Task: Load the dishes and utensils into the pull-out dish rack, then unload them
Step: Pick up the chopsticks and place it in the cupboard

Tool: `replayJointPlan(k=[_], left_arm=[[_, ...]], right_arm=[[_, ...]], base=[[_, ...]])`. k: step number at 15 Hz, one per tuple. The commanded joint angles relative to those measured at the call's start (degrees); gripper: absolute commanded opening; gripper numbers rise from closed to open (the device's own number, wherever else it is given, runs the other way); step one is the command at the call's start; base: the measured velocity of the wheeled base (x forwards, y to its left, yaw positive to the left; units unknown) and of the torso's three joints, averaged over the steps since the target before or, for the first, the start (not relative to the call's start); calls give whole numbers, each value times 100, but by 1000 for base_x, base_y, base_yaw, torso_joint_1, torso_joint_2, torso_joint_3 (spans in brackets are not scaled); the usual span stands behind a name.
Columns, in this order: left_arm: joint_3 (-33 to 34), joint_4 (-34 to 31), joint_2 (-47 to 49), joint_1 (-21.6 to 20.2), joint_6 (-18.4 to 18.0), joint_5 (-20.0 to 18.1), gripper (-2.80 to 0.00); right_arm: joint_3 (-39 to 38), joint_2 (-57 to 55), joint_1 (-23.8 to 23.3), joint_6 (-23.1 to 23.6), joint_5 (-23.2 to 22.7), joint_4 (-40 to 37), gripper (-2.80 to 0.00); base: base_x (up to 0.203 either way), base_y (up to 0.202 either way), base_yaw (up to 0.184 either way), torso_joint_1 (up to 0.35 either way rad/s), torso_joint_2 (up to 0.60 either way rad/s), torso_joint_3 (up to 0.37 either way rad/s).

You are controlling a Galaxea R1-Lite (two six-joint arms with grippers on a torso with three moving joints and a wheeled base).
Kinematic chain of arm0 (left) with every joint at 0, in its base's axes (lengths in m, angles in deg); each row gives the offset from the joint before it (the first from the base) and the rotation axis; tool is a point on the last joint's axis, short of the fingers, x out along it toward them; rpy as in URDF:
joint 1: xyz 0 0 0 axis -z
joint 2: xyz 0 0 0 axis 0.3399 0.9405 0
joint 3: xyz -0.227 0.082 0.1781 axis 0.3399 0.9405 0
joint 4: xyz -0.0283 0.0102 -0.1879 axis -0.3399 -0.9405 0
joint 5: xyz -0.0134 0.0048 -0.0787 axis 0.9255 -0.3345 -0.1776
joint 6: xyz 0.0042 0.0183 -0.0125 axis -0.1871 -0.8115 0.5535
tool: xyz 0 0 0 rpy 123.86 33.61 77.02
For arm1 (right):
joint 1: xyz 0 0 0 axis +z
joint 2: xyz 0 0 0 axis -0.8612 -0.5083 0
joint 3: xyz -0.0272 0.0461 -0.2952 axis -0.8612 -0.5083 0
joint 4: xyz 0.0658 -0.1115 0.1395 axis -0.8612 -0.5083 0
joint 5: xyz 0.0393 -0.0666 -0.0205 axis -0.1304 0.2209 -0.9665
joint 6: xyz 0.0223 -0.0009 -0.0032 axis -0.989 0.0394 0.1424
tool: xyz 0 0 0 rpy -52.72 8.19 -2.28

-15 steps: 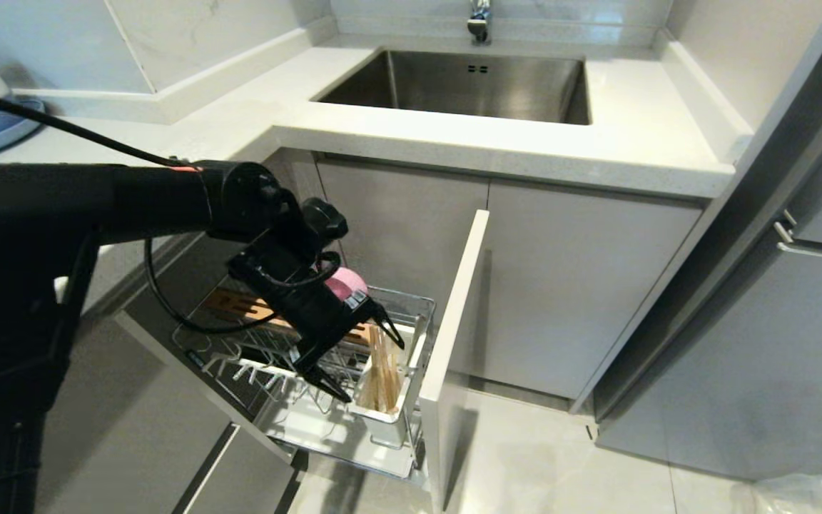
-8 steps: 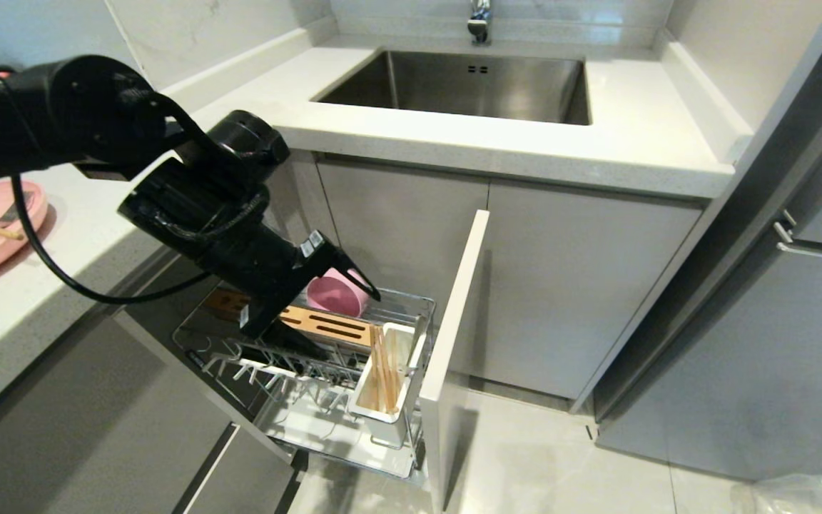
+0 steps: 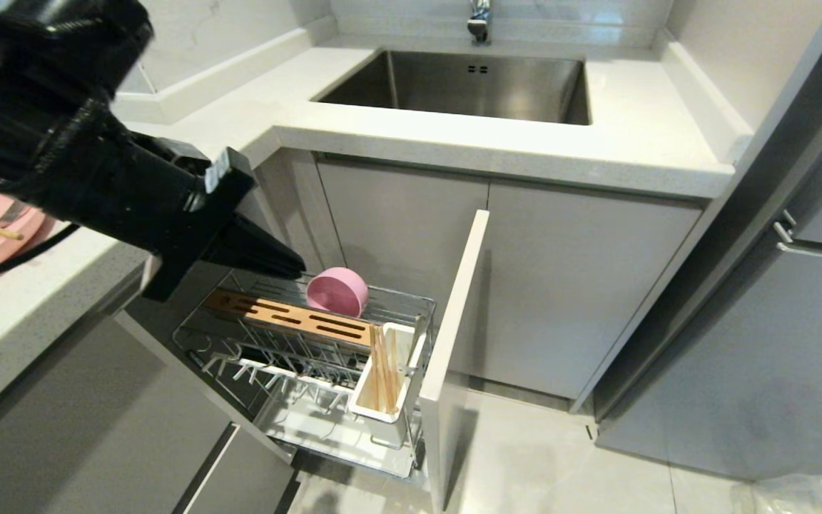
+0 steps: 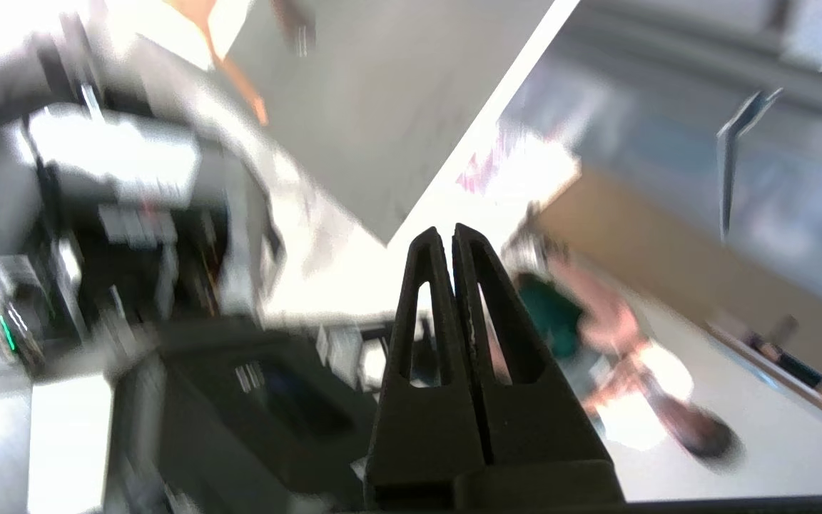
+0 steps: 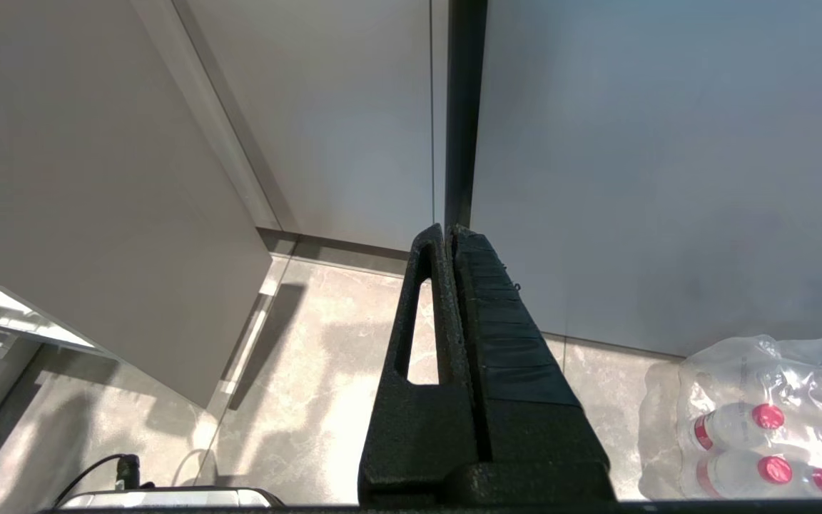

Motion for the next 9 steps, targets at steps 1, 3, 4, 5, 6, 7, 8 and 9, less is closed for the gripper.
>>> replayJointPlan(k=[1,3,4,5,6,7,8,9], left_arm=[[53,71,-530,18,-32,301,-280],[104,330,-957,42,-205,909,-280],[108,421,-1118,34,-366,1321,-280],[102,507,-1241,-12,-521,1709,-280],[98,615,-1325,-129,-659,2042,-280],[98,766,-1402,-332,-807,2409,-280],[103,968,-1477,-553,-979,2677,-280],[101,1130,-1537,-745,-1118,2855,-280]], right_arm=[[-9,0,1,-3,0,1,-280],[-9,0,1,-3,0,1,-280],[-9,0,1,-3,0,1,-280],[-9,0,1,-3,0,1,-280],[-9,0,1,-3,0,1,-280],[-9,0,1,-3,0,1,-280],[-9,0,1,-3,0,1,-280],[-9,0,1,-3,0,1,-280]], base=[[0,0,0,0,0,0],[0,0,0,0,0,0],[0,0,0,0,0,0],[0,0,0,0,0,0],[0,0,0,0,0,0],[0,0,0,0,0,0],[0,0,0,0,0,0],[0,0,0,0,0,0]])
